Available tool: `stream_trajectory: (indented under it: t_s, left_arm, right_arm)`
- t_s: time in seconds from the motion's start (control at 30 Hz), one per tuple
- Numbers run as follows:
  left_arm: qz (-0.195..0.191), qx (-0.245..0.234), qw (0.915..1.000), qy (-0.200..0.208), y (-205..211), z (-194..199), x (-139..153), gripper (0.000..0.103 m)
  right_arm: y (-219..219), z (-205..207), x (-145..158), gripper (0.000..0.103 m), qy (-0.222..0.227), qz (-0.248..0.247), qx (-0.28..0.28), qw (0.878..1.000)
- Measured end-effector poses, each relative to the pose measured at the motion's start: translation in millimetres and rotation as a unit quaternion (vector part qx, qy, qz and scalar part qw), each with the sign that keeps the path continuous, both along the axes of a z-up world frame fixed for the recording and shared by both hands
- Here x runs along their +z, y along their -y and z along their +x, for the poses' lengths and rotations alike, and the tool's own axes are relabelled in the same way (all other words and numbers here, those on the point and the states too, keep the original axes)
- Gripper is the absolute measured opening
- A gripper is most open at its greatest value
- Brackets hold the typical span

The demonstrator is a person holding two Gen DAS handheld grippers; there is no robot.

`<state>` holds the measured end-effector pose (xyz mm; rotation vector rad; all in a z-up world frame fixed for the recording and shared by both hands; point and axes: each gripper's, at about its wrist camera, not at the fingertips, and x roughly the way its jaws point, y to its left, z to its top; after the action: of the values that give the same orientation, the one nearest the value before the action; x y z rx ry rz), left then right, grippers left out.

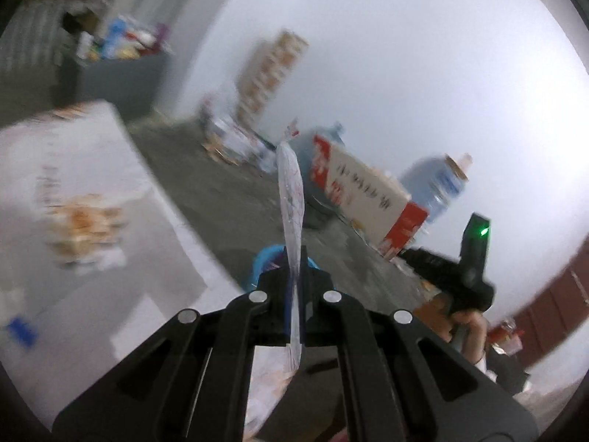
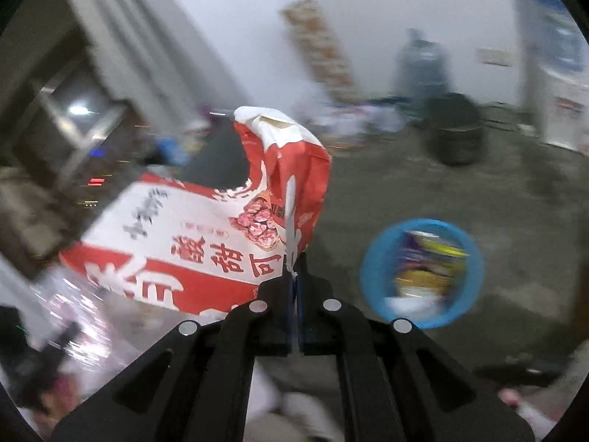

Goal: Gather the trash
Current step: 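Carry both bags over the blue wastebasket and open both grippers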

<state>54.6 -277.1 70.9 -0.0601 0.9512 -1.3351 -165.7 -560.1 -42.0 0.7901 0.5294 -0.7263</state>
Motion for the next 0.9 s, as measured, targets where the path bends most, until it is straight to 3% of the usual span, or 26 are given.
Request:
stream_trajectory:
  t_s: [0.23,0.47,0.57,0.6,0.67,0.7,0.73,0.83,0.9]
  left_arm:
    - [0.079,-0.084,0.9924,-0.044,137,-22,-57,0.001]
    - [0.164,-0.128,0.9722,-0.107,226,-30,-138,0.001]
    - [0.201,-0.144,0.9593,-0.136,262,-34,-181,0.001]
    - [0.207,-0.145,0.9561,-0.148,270,-36,-191,0.001]
    - [0.235,-0.132,0.9457,-0.182,291,-34,-223,0.004]
    - [0.243,-0.124,0.9426,-0.193,296,-33,-233,0.01]
    - [0.252,-0.112,0.9385,-0.207,299,-33,-245,0.019]
    - [0.271,-0.094,0.9279,-0.238,302,-29,-267,0.025]
    - [0.258,-0.099,0.9294,-0.245,299,-30,-265,0.03]
  right_arm:
    - [31,-1,-88,0.002,-0.148,0.042,-0.081,0.985]
    - [67,15,-145,0.002,-0.216,0.085,-0.099,0.968]
    - [89,19,-164,0.004,-0.231,0.104,-0.102,0.962]
    - [97,19,-173,0.009,-0.234,0.118,-0.104,0.959]
    - [110,20,-188,0.025,-0.228,0.151,-0.109,0.956]
    - [115,19,-194,0.04,-0.219,0.156,-0.113,0.957]
    - [119,17,-197,0.046,-0.219,0.156,-0.126,0.955]
    - [118,11,-198,0.047,-0.198,0.154,-0.141,0.958]
    - [116,5,-191,0.051,-0.176,0.142,-0.146,0.963]
